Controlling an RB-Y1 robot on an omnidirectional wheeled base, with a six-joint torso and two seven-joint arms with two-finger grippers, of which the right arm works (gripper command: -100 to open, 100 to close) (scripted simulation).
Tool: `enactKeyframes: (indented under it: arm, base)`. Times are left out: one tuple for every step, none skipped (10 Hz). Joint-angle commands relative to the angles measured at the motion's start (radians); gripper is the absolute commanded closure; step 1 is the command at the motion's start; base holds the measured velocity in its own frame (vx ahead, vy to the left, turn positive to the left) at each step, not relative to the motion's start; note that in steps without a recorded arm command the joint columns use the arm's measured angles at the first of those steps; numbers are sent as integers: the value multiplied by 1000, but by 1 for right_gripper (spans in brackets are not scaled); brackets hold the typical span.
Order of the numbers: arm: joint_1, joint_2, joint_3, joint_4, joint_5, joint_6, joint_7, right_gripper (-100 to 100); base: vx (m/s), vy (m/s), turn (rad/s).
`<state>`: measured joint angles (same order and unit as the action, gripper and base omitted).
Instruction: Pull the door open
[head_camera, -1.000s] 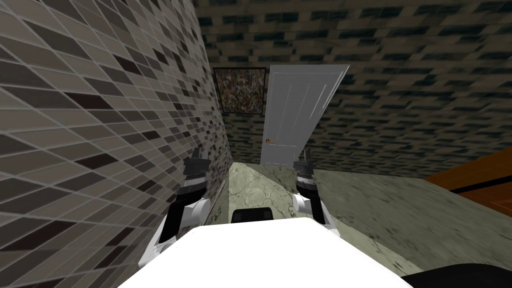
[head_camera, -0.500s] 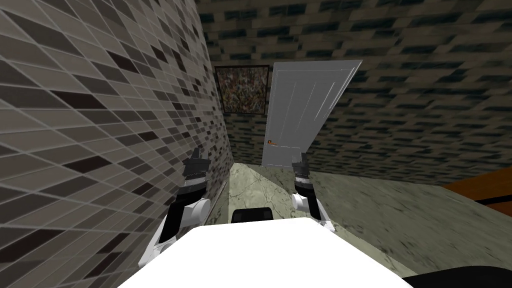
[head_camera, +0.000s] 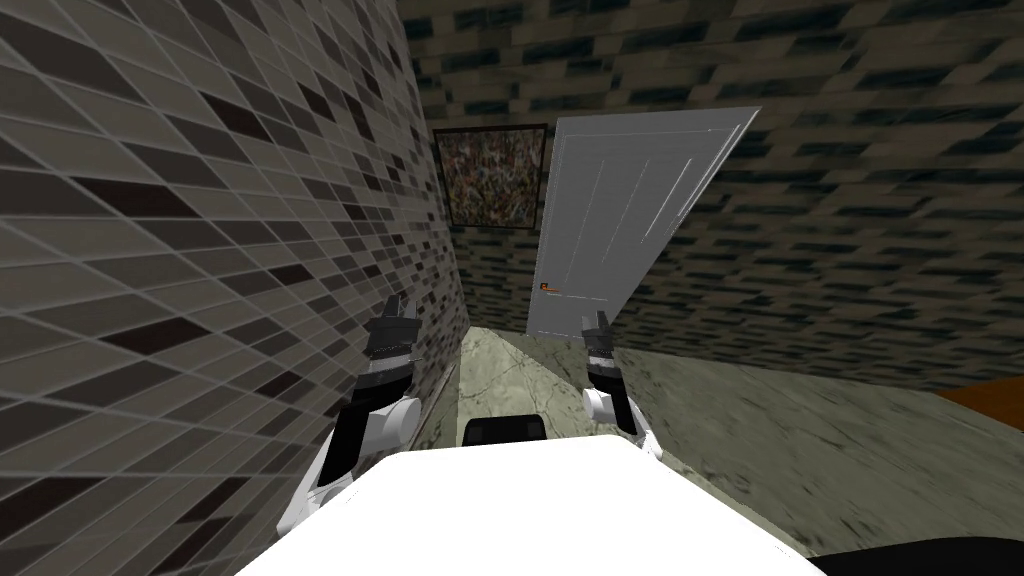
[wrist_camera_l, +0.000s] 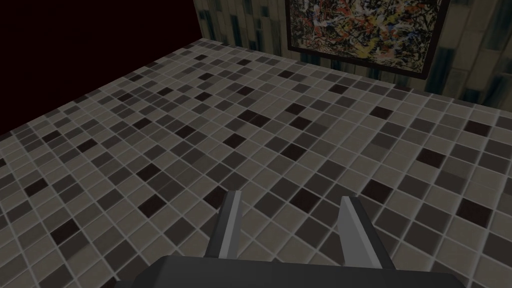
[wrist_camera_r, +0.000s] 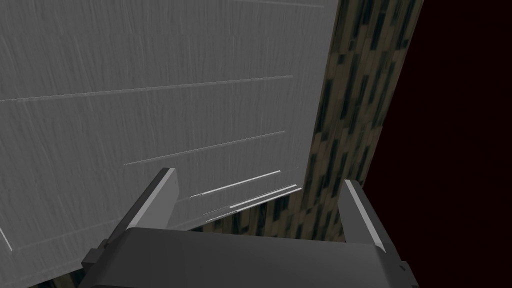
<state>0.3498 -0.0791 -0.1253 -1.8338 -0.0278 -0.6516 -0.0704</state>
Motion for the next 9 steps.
enactKeyframes:
  arm:
    - [-24, -11, -9, 50, -8, -7, -1, -100]
    - [-24, -11, -9, 57, -8, -7, -1, -100]
    - [-35, -17, -13, 89, -13, -13, -2, -100]
    - [-46, -23, -17, 119, -18, -18, -3, -100]
    - [-57, -29, -22, 156, -23, -24, -3, -100]
    - [-57, -29, -22, 156, -23, -24, -3, -100]
    - [-68, -35, -26, 190, -28, -30, -4, -100]
    - [-80, -41, -31, 224, -33, -36, -5, -100]
    - [-91, -47, -35, 258, -38, -42, -6, -100]
  base:
    - [96, -13, 71]
    - [70, -13, 22]
    - [63, -17, 43]
    - [77, -10, 79]
    - [80, -7, 68]
    - [61, -5, 21]
    - [64, -8, 48]
    - [78, -17, 89]
    - [79, -9, 77]
